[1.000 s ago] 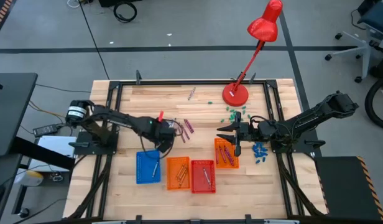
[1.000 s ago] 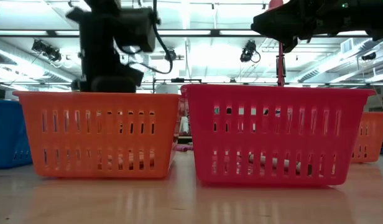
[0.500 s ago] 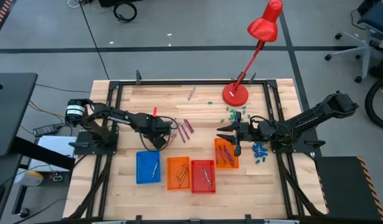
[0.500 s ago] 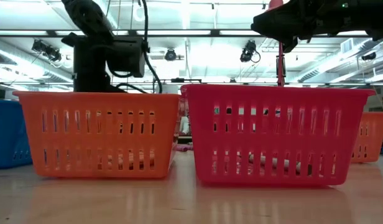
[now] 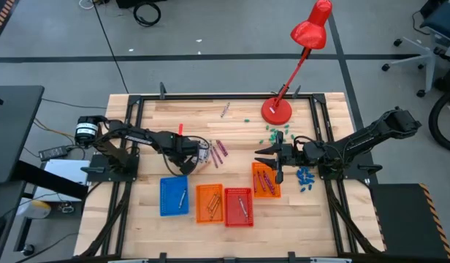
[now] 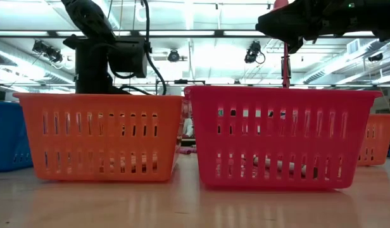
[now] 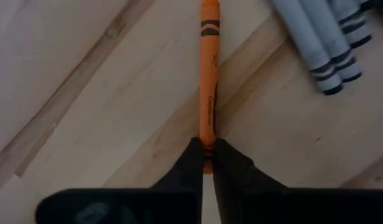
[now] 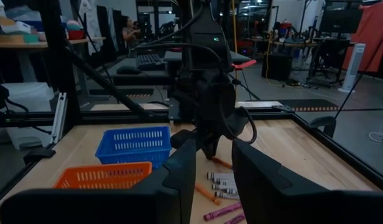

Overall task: Sort crayons
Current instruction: Put the orange crayon into the left orange bin, then put the black crayon into the blue bin

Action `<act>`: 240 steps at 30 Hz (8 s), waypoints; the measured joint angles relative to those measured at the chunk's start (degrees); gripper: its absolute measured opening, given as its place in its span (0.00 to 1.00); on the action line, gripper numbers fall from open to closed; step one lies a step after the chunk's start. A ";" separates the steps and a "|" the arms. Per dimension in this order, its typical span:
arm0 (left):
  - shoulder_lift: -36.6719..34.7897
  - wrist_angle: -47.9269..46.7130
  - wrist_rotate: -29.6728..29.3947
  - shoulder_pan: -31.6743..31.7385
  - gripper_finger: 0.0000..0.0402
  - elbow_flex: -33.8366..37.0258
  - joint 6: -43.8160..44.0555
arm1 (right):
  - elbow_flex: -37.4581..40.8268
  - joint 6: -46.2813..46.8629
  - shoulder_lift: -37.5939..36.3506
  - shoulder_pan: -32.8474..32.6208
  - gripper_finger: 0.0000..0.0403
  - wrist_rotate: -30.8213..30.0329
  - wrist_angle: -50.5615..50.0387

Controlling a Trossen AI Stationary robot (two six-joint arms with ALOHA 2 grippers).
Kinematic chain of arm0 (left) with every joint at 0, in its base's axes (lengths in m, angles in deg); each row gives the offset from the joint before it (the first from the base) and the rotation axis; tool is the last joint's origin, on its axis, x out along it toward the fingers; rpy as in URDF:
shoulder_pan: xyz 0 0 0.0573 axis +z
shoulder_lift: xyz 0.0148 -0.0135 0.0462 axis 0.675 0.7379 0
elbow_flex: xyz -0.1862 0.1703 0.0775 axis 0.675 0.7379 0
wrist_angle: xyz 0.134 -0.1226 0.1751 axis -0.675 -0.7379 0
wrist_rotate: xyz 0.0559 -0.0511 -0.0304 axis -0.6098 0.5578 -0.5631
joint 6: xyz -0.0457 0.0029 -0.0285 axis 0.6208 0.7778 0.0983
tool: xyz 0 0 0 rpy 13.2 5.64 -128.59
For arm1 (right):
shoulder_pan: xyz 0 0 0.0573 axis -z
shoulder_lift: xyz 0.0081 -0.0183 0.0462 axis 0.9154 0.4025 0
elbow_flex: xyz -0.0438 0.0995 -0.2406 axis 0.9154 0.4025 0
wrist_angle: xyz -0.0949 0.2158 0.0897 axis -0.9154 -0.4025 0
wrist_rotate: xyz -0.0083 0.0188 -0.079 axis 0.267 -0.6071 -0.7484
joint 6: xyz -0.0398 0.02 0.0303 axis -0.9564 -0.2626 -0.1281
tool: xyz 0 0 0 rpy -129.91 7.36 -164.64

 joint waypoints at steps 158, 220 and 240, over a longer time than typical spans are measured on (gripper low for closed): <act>-11.91 23.12 -13.63 -3.32 0.32 -0.05 -22.03 | -29.15 7.37 34.75 16.39 0.27 8.94 -26.95; -7.21 12.95 -3.85 0.55 0.07 0.06 -6.28 | -25.16 1.23 32.80 12.17 0.27 3.84 -26.54; -27.72 4.79 -0.54 -21.34 0.08 -0.12 23.86 | -25.18 1.21 31.92 12.16 0.27 2.61 -28.83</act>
